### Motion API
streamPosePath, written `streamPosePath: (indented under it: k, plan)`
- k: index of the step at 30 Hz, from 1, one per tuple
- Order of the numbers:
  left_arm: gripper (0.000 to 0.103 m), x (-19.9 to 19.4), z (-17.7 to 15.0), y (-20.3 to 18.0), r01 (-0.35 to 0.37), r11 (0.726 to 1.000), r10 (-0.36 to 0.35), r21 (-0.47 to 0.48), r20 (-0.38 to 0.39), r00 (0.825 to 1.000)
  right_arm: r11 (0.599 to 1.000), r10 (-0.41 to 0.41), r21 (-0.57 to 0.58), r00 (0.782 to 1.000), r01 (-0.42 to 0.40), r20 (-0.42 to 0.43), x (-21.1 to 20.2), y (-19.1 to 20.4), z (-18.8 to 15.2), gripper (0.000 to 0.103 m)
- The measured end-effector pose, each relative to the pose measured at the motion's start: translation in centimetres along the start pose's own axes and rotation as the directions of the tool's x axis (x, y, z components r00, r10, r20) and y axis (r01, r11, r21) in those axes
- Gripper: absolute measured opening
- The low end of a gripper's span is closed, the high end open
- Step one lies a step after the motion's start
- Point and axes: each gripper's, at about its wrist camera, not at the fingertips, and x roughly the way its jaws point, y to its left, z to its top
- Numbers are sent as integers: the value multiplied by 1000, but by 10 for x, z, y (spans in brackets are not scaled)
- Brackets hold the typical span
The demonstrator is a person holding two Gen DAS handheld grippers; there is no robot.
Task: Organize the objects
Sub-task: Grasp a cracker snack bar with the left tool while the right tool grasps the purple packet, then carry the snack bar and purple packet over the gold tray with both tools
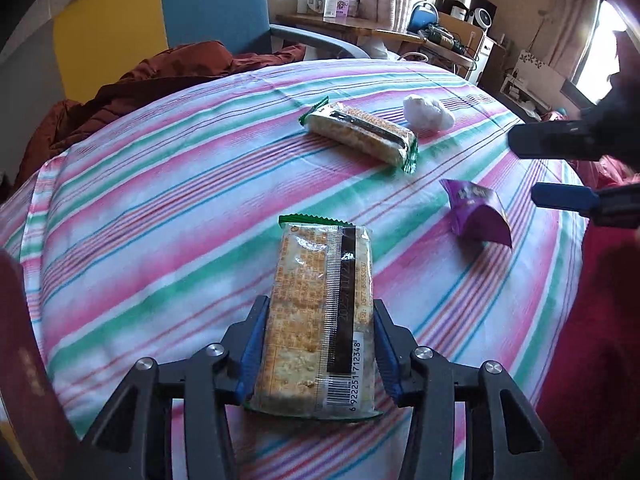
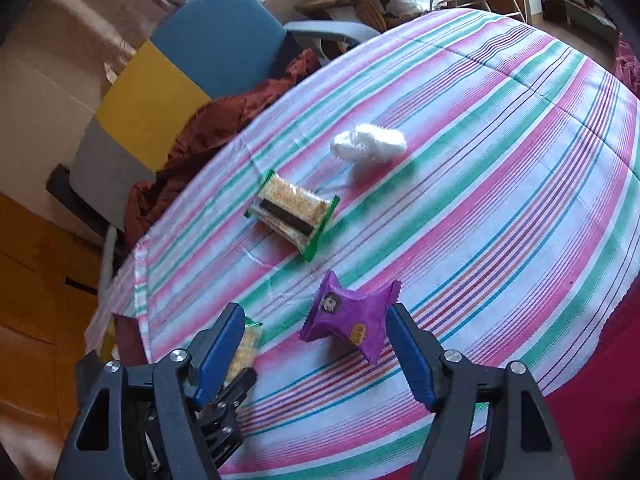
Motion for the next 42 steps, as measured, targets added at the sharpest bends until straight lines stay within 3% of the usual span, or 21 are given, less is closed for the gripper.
streamPosePath:
  k: [3, 5, 7, 11, 13, 15, 17, 18, 19, 21, 26, 42]
  plan:
    - [49, -9, -13, 2, 12, 1000, -12, -3, 5, 1000, 991, -83, -112, 996, 78, -37, 7, 15, 2, 74]
    - [49, -13, -19, 3, 17, 1000, -17, 2, 9, 1000, 956, -168, -249, 985, 153, -38, 11, 32, 6, 74]
    - [49, -15, -22, 4, 25, 1000, -25, 3, 12, 1000, 894, -245, -394, 969, 211, -38, 18, 46, 9, 74]
    - [49, -14, -23, 6, 34, 999, -34, -4, 19, 999, 753, -315, -630, 944, 190, -93, 39, 66, 3, 74]
    - [49, -14, -24, 6, 31, 1000, -31, 2, 22, 999, 661, -397, -720, 913, 210, -99, 54, 72, -6, 74]
    - [50, -15, -25, 6, 30, 1000, -30, 8, 27, 999, 604, -466, -759, 880, 244, -88, 70, 70, -10, 72]
    - [50, -15, -25, 6, 31, 999, -31, 9, 31, 999, 600, -510, -763, 850, 240, -134, 85, 65, -10, 60]
    - [50, -15, -25, 6, 29, 1000, -30, 10, 33, 999, 600, -522, -764, 840, 238, -148, 90, 62, -9, 39]
    - [50, -15, -26, 5, 27, 1000, -28, 12, 36, 999, 604, -516, -762, 843, 232, -153, 90, 62, -8, 36]
    - [50, -16, -27, 5, 23, 1000, -23, 13, 42, 999, 612, -501, -761, 850, 216, -162, 91, 62, -8, 35]
    - [50, -16, -29, 3, 11, 1000, -12, 22, 62, 998, 601, -513, -767, 844, 225, -154, 93, 60, -10, 34]
    - [50, -16, -31, 0, -12, 999, 9, 30, 87, 996, 637, -494, -741, 850, 210, -183, 88, 43, -2, 34]
